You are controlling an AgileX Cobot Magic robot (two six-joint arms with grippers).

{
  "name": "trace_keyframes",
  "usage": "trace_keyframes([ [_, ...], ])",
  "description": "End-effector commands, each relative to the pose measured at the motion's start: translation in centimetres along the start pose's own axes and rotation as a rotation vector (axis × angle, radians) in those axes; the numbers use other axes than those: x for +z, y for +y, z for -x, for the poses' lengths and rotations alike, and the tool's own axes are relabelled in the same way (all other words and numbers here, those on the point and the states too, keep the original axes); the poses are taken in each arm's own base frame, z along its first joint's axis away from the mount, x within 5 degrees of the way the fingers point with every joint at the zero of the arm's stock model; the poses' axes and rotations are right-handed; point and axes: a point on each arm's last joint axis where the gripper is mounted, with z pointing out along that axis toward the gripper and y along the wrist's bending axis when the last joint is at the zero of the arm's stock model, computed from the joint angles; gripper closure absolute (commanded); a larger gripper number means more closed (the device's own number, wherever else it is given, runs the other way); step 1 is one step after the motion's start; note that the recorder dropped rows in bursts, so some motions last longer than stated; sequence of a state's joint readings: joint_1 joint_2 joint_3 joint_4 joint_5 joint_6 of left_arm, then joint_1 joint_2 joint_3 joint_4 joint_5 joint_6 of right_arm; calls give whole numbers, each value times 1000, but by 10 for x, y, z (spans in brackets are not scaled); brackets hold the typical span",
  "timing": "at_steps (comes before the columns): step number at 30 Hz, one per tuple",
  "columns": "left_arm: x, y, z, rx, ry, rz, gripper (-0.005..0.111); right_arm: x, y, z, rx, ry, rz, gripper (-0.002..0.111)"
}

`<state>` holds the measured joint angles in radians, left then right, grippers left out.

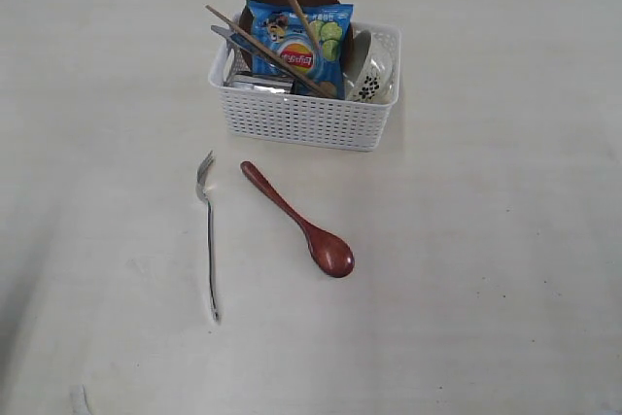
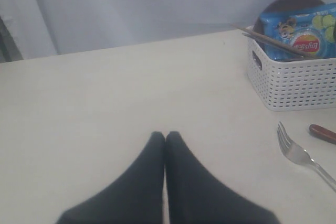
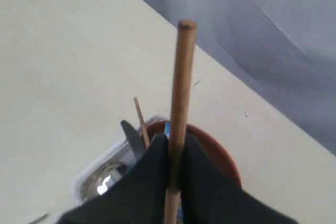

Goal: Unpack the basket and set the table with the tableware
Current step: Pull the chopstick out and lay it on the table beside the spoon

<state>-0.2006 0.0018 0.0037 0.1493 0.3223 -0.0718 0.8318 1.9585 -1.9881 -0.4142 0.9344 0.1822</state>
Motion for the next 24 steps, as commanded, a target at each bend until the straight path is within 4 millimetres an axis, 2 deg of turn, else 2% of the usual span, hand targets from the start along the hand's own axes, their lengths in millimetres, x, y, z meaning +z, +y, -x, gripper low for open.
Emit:
trace_keyframes([
  [1, -1, 0, 1, -6, -6, 1, 107, -16, -4, -17, 15, 202, 19, 109],
  [4, -1, 0, 1, -6, -6, 1, 107, -18, 2, -23, 27, 273, 85, 109],
  [8, -1, 0, 1, -6, -6, 1, 107, -21, 23, -32, 53, 321, 304, 109],
  [11, -1, 0, 1, -6, -6, 1, 107, -18, 40, -46, -2, 375, 403, 109],
  [14, -1, 0, 1, -6, -6, 1, 107, -6, 54, -71, -92, 463, 426, 109],
  [19, -1, 0, 1, -6, -6, 1, 107, 15, 62, -117, -246, 614, 450, 109],
  [21, -1, 0, 1, -6, -6, 1, 107, 20, 61, -129, -281, 654, 428, 109],
  [24, -1, 0, 1, -6, -6, 1, 107, 31, 62, -137, -318, 598, 395, 109],
])
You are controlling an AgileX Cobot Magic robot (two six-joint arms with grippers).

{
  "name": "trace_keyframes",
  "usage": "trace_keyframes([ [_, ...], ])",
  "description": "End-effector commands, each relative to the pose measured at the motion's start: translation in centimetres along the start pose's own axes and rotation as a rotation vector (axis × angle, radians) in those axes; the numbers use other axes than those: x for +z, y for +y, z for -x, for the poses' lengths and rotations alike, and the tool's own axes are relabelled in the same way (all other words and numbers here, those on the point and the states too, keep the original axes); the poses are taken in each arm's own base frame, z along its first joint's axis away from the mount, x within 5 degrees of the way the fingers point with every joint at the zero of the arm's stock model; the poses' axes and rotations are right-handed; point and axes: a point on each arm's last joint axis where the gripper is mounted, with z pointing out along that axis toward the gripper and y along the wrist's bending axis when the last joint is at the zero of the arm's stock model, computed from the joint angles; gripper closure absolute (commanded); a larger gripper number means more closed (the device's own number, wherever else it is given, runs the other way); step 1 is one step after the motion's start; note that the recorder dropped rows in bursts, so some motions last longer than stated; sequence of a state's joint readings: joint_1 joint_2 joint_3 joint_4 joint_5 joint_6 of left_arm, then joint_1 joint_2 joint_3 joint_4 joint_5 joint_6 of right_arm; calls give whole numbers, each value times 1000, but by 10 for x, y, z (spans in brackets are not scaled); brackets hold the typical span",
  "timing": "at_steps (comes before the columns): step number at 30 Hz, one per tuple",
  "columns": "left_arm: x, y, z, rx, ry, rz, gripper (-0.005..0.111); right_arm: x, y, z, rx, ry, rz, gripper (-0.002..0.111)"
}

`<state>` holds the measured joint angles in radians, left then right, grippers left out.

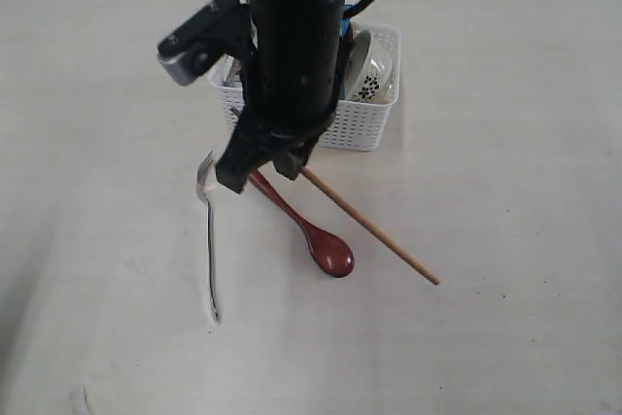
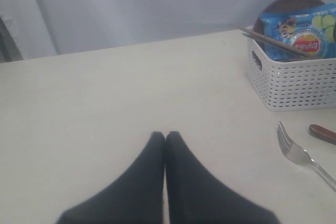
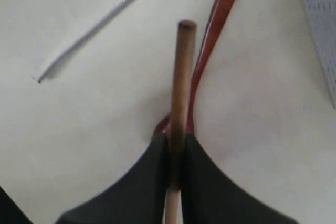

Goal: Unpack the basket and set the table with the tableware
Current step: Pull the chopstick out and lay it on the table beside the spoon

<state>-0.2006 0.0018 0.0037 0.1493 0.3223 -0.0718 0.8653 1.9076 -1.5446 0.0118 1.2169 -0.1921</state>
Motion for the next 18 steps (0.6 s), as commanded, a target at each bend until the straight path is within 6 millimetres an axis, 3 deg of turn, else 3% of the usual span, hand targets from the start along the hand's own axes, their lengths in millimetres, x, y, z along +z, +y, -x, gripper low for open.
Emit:
trace_keyframes([
  [1, -1, 0, 1, -6, -6, 1, 107, 15, -5, 1, -65, -77, -68, 109],
  [7, -1, 0, 1, -6, -6, 1, 107, 25, -8, 11, -109, -191, -106, 109],
  [18, -1, 0, 1, -6, -6, 1, 107, 54, -24, 13, -86, -101, -249, 108],
])
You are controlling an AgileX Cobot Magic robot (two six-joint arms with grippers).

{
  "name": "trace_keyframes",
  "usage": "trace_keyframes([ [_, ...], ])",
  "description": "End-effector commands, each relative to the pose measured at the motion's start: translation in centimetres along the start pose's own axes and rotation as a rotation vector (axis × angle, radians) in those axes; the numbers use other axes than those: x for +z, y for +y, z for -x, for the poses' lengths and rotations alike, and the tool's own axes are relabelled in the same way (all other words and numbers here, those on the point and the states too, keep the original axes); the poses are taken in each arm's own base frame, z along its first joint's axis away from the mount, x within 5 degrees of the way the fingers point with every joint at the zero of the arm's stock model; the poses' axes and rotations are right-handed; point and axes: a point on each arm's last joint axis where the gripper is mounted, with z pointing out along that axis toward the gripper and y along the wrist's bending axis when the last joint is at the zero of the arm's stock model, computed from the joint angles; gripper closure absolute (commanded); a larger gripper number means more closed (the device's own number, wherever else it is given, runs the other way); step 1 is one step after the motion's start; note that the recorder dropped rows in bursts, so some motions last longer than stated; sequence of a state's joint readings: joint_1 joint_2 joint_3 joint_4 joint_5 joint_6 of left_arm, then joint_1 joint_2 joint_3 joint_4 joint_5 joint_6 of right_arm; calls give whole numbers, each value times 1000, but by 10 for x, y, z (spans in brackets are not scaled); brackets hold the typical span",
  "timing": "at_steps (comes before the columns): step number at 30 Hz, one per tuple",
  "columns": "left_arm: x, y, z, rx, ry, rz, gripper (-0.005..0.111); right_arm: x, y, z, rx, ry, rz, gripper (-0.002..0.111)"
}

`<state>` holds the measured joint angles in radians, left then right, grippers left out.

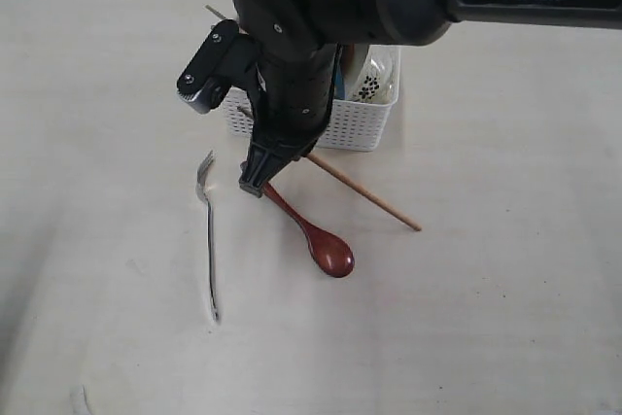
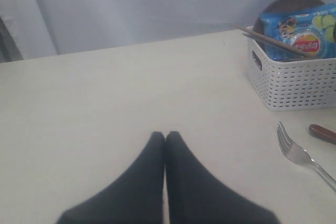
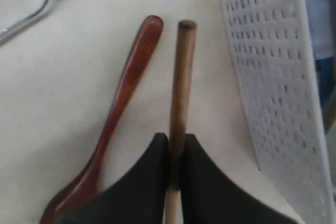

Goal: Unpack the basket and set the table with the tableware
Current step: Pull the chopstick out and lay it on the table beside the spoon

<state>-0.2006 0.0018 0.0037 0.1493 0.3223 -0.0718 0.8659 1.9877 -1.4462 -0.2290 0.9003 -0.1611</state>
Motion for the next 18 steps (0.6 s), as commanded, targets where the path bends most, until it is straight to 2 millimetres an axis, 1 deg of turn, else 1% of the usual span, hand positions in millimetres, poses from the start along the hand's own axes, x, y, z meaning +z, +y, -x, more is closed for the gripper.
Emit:
trace_keyframes([
  [1, -1, 0, 1, -6, -6, 1, 107, 4, -2, 0, 16, 5, -29, 106],
  [2, -1, 0, 1, -6, -6, 1, 107, 5, -2, 0, 15, 7, -28, 97],
  [4, -1, 0, 1, -8, -6, 1, 107, 8, -2, 0, 18, 13, -26, 82],
  [5, -1, 0, 1, -8, -6, 1, 107, 9, -1, 0, 17, 15, -25, 77],
  [6, -1, 0, 1, -8, -6, 1, 107, 9, -1, 0, 17, 15, -25, 75],
  [10, -1, 0, 1, -8, -6, 1, 107, 8, -3, 0, 36, 11, -45, 75],
  [12, -1, 0, 1, -8, -6, 1, 107, -1, -7, 5, 91, 1, -52, 75],
  [14, -1, 0, 1, -8, -6, 1, 107, -13, -13, 14, 141, -28, -64, 75],
  [15, -1, 0, 1, -8, -6, 1, 107, -27, -19, 25, 182, -81, -76, 75],
  [18, -1, 0, 1, -8, -6, 1, 107, -47, -36, 40, 251, -192, -120, 75],
])
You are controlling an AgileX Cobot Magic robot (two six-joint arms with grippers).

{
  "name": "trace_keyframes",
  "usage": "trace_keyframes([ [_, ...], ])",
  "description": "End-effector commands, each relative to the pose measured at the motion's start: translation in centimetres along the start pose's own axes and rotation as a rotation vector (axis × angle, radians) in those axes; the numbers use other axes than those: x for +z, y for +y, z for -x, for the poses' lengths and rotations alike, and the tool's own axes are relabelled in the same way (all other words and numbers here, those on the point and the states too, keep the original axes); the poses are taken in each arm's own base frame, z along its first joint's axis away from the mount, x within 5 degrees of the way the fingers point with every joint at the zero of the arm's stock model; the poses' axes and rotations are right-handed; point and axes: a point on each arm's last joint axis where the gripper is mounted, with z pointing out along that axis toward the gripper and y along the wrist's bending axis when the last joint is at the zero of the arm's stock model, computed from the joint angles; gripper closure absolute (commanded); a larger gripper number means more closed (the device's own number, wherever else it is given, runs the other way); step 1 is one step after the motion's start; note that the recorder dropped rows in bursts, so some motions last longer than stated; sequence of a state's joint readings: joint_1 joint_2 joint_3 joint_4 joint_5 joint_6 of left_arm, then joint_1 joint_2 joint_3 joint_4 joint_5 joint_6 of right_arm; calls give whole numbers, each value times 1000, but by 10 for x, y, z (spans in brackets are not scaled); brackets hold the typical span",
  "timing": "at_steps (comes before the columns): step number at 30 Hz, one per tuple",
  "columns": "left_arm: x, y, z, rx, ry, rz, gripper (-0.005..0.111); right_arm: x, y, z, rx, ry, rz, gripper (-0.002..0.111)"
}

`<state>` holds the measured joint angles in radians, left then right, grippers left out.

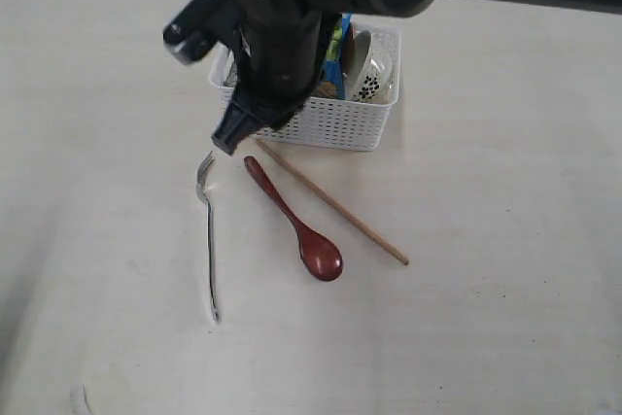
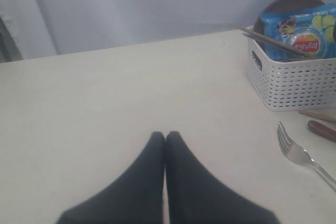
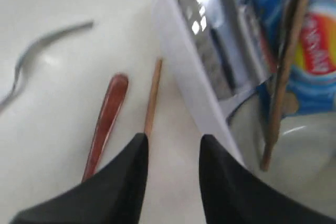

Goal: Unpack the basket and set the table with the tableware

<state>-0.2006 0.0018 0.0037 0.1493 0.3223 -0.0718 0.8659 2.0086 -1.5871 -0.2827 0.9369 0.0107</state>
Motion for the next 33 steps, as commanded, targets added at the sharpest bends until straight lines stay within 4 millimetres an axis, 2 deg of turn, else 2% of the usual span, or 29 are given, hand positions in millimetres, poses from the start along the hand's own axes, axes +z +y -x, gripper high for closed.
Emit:
trace_keyframes([
  [1, -1, 0, 1, -8, -6, 1, 107, -26, -22, 28, 115, -156, -65, 75],
  [5, -1, 0, 1, -3, -6, 3, 107, -22, -35, 43, 158, -192, -109, 75],
  [10, -1, 0, 1, -3, -6, 3, 107, 9, -34, 52, 135, -107, -126, 64],
  [16, -1, 0, 1, -1, -7, 3, 107, 35, -31, 63, 115, -93, -133, 63],
  [22, -1, 0, 1, -1, -7, 3, 107, 56, -35, 65, 80, -63, -227, 63],
  [29, -1, 0, 1, -1, -7, 3, 107, 71, -32, 64, 66, -39, -233, 64],
  [33, -1, 0, 1, -1, -7, 3, 107, 75, -33, 63, 53, -33, -249, 69],
])
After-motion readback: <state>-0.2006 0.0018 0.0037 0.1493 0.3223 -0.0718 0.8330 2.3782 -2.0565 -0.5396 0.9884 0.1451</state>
